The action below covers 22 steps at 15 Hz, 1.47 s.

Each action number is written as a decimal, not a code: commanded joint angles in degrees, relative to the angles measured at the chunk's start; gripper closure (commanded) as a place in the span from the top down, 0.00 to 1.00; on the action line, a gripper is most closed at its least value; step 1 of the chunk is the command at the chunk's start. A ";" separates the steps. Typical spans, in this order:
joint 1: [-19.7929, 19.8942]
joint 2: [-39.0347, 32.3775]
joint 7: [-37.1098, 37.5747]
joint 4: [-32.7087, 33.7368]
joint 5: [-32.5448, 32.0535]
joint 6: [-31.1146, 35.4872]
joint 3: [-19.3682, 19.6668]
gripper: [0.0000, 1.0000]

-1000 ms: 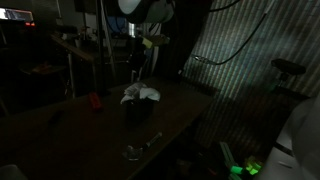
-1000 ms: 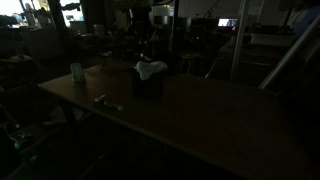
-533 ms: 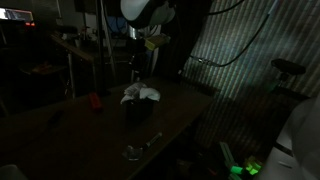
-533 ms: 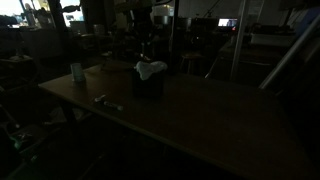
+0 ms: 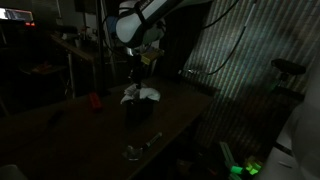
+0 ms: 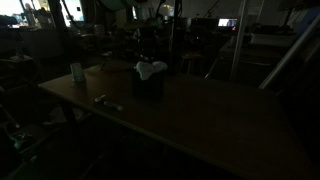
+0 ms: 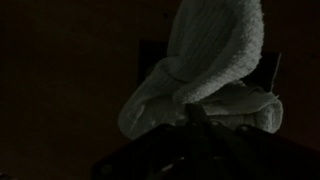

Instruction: Put the white towel in the black box

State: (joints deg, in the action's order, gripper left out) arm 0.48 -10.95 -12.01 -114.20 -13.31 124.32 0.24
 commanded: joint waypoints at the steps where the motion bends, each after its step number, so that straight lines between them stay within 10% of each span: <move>1: 0.38 -3.61 -1.73 4.00 -1.89 -0.98 0.55 0.00; 22: 1.40 -6.32 -4.92 2.94 7.37 -5.33 -1.03 0.00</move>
State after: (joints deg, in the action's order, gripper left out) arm 1.12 -16.35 -15.48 -111.37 -8.76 119.72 0.04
